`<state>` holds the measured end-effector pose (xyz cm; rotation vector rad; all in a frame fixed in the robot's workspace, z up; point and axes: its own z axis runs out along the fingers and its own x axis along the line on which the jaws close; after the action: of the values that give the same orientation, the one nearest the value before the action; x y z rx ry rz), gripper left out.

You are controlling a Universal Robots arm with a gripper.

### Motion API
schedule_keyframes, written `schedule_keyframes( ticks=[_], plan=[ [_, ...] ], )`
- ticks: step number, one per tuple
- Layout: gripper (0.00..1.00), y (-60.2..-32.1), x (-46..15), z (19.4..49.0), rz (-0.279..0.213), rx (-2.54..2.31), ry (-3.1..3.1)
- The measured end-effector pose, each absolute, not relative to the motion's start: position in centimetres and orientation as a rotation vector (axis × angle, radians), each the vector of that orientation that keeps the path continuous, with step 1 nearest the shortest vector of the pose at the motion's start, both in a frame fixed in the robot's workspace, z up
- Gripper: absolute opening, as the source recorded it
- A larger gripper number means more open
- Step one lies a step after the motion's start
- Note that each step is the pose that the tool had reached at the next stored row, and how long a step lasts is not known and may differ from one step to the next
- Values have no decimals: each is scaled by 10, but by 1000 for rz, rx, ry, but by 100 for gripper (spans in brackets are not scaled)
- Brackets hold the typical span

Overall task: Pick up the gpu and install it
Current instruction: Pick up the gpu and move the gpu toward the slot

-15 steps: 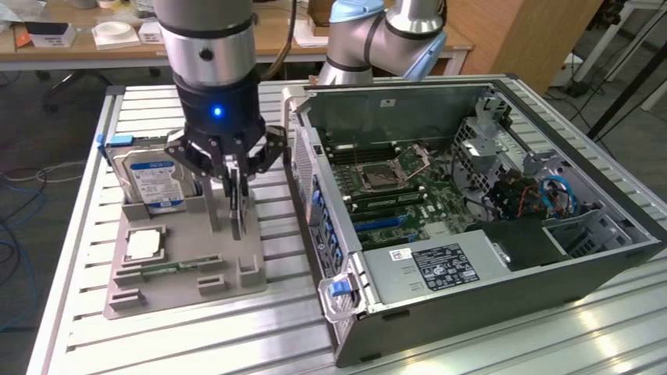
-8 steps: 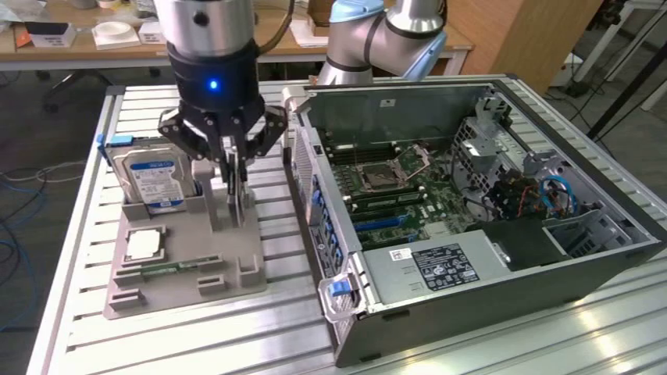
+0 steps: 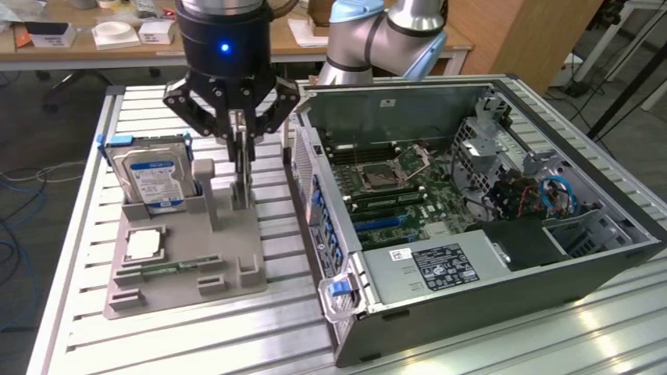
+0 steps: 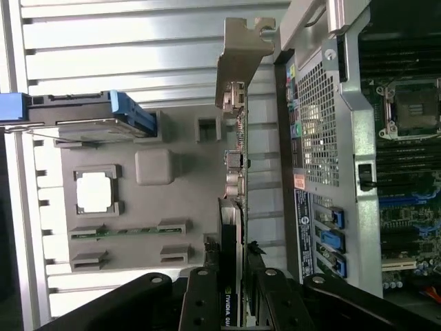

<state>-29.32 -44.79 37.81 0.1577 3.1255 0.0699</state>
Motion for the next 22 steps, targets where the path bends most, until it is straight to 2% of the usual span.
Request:
schedule_keyframes(
  ticks=[5,10,22],
  plan=[
    [26,-448,-276,386,68,160,3150],
    [26,-447,-264,406,68,161,3157],
    [26,-447,-244,406,68,150,3164]
  ],
)
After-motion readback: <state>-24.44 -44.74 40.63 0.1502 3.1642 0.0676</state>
